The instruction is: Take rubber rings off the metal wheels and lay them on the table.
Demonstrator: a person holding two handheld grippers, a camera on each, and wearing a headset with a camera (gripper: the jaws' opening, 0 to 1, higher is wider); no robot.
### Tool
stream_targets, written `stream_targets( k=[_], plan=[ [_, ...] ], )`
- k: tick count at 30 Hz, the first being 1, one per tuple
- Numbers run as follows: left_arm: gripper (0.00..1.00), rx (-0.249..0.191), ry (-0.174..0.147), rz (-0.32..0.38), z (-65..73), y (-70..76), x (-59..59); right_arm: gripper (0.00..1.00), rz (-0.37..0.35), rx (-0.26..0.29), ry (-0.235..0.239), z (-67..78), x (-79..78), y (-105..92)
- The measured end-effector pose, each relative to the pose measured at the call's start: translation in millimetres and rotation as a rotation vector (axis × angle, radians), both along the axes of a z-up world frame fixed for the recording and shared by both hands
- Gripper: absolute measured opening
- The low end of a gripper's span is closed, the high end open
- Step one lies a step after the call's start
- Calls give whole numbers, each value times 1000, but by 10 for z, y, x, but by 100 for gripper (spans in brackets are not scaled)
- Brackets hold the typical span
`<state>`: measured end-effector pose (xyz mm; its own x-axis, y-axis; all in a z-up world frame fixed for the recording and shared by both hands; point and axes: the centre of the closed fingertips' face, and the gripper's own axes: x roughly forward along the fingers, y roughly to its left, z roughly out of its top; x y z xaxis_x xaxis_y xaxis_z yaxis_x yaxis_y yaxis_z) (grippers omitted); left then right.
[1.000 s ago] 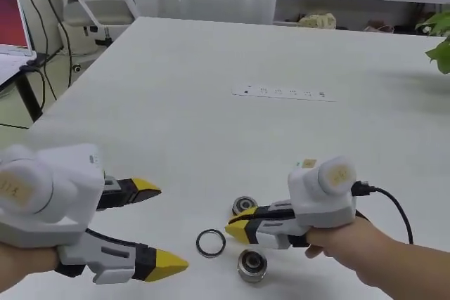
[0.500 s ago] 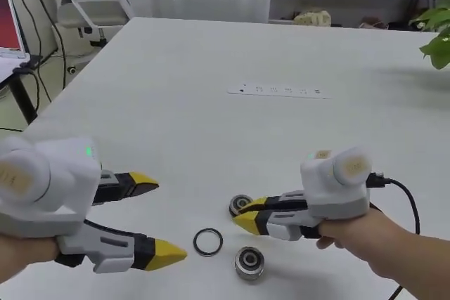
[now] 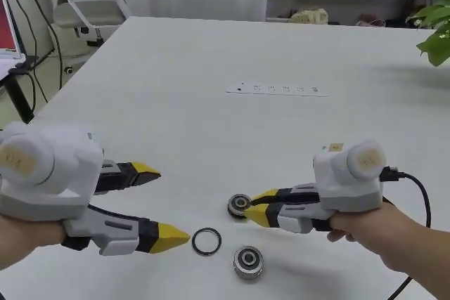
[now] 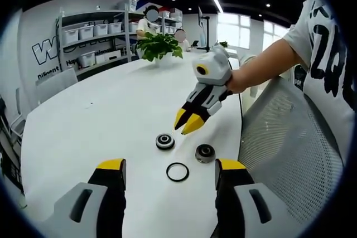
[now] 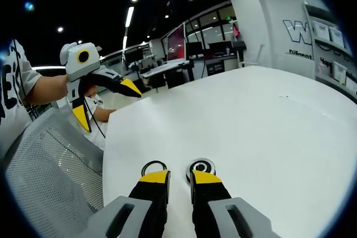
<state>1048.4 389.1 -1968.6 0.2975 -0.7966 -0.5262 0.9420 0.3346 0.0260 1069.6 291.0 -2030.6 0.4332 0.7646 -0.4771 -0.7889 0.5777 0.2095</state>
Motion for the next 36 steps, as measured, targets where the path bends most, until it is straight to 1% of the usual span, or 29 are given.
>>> stream_targets(
  k=[14, 18, 24, 27, 32, 36],
  plan=[
    [61, -8, 7, -4, -5, -79, 83, 15, -26, -20, -6, -40, 25, -105],
    [60, -14, 14, -3, -8, -100, 103, 16, -30, -25, -6, -53, 30, -121],
    [60, -7, 21, -7, -49, -132, 133, 17, -34, -35, -9, -71, 30, -146],
    [59, -8, 30, -9, -68, -162, 155, 18, -36, -39, -11, -81, 33, -163],
    [59, 2, 31, -23, -97, -217, 185, 19, -45, -42, -10, -102, 42, -196],
    [58, 6, 43, -23, -134, -248, 218, 20, -51, -44, -12, -109, 45, -216]
  ],
)
